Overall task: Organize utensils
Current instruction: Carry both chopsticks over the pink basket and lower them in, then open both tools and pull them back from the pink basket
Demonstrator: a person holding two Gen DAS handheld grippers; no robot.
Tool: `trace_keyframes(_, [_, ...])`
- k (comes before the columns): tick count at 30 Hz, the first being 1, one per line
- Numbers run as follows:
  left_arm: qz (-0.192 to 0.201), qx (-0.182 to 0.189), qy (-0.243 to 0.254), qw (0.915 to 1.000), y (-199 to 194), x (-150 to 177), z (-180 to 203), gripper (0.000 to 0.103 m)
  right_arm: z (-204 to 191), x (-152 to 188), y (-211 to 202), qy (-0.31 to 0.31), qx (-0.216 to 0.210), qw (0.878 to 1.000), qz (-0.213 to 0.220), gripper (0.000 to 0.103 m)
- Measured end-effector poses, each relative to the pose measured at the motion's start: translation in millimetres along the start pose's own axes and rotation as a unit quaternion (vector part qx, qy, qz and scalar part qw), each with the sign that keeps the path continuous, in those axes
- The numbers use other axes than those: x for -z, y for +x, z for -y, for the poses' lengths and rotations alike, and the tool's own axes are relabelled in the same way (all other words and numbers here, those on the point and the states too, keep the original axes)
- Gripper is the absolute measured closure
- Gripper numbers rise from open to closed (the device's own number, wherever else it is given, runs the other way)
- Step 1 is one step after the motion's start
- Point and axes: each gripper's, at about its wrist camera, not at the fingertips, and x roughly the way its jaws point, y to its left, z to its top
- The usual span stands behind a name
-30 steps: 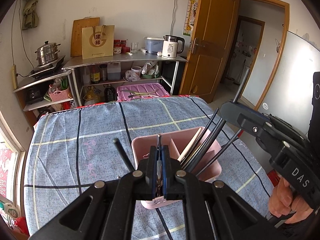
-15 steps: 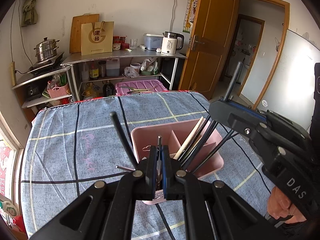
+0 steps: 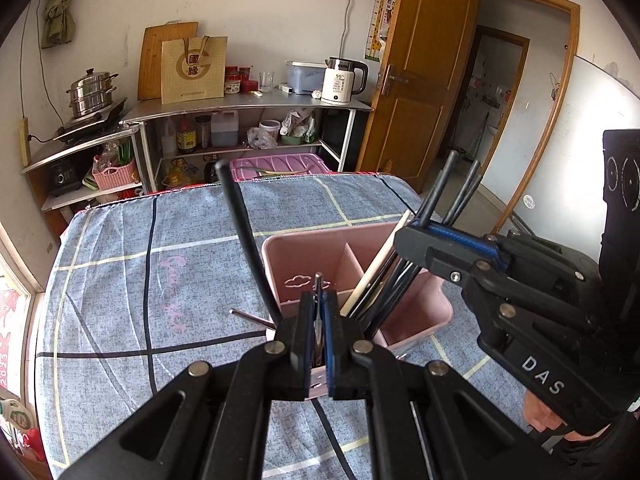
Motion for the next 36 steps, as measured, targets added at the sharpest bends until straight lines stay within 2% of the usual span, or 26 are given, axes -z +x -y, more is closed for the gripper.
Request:
trace_keyframes(2, [0.004,-0.001,-0.001,1.0000,-2.4,0.6,0.5,0.091,1.1,0.0,-2.1,0.002,-0.004,1.000,-0.003,0.096])
trace_keyframes(3, [0.007,-0.001,-0.002,1.0000,-4.5,1.1,0.7,0.083,2.0,-0.4,-4.1,0.002,-0.004,1.000,0.000,0.092])
trace_keyframes(5, [0.017,0.000,-0.005,0.9998,-10.5,1.3,1.4,0.079,1.9,-1.0,-11.6,0.002,-0.004,1.000,0.009,0.087])
trace_keyframes(10, [0.040,-0.005,-0.006,0.9992,-27.1,1.6,4.2,0.077,0.3,-2.3,-30.5,0.000,-0.002,1.000,0.026,0.086])
trace_keyframes(14, [0.056,-0.013,-0.006,0.9983,-42.9,6.2,6.6,0.074,-1.0,0.5,-48.4,0.001,-0.004,0.999,0.043,0.077])
trace_keyframes(18, [0.071,-0.020,-0.003,0.9973,-58.5,15.1,11.5,0.073,-3.2,5.1,-65.2,-0.003,0.000,0.998,0.055,0.077])
trace_keyframes(30, [0.116,-0.049,0.002,0.9920,-100.6,67.9,39.5,0.069,-12.0,46.2,-114.4,-0.002,0.005,0.997,0.083,0.075])
trace_keyframes(34, [0.124,-0.056,0.000,0.9907,-107.4,90.3,47.8,0.067,-19.0,67.3,-124.7,-0.005,0.007,0.996,0.084,0.060])
trace_keyframes(36, [0.128,-0.068,-0.001,0.9895,-109.8,102.2,51.8,0.066,-21.4,77.3,-128.2,-0.004,0.007,0.997,0.082,0.060])
